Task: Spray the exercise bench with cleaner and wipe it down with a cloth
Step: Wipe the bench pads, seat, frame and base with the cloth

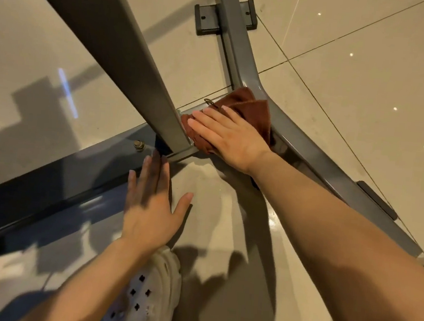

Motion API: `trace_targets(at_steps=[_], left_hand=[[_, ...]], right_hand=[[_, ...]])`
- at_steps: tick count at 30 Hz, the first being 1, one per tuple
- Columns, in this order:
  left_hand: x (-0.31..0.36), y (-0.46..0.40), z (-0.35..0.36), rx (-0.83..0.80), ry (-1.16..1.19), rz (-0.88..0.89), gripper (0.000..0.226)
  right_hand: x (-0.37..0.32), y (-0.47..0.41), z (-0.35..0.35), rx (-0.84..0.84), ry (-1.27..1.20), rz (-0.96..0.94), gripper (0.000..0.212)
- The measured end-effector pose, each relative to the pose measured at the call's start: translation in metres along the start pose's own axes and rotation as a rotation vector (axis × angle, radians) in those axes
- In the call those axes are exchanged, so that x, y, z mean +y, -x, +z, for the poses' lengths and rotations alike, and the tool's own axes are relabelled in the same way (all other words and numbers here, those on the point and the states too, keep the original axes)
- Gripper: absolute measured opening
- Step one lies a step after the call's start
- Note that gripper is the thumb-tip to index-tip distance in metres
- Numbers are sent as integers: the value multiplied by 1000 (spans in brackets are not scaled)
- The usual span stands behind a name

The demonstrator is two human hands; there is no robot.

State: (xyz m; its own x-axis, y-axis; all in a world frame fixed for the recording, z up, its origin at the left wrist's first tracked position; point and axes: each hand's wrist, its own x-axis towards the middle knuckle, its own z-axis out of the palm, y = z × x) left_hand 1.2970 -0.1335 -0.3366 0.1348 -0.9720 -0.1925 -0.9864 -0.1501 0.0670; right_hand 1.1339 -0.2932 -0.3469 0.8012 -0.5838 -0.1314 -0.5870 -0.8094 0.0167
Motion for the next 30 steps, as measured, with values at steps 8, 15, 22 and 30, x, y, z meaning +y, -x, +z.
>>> trace_targets(at_steps=[8,15,22,30], left_hand=[[-25,5,-7,14,30,118,74],[-72,43,-9,119,48,22,63],[-117,69,-7,279,365,-196,55],[-152,94,-23,336,483,-374,63]], right_hand=[[18,24,-15,-64,59,136,69],[-34,56,-16,270,-680,450,47],[-130,31,-37,456,-652,123,69],[-231,-88,-38,-77,-190,22,68]])
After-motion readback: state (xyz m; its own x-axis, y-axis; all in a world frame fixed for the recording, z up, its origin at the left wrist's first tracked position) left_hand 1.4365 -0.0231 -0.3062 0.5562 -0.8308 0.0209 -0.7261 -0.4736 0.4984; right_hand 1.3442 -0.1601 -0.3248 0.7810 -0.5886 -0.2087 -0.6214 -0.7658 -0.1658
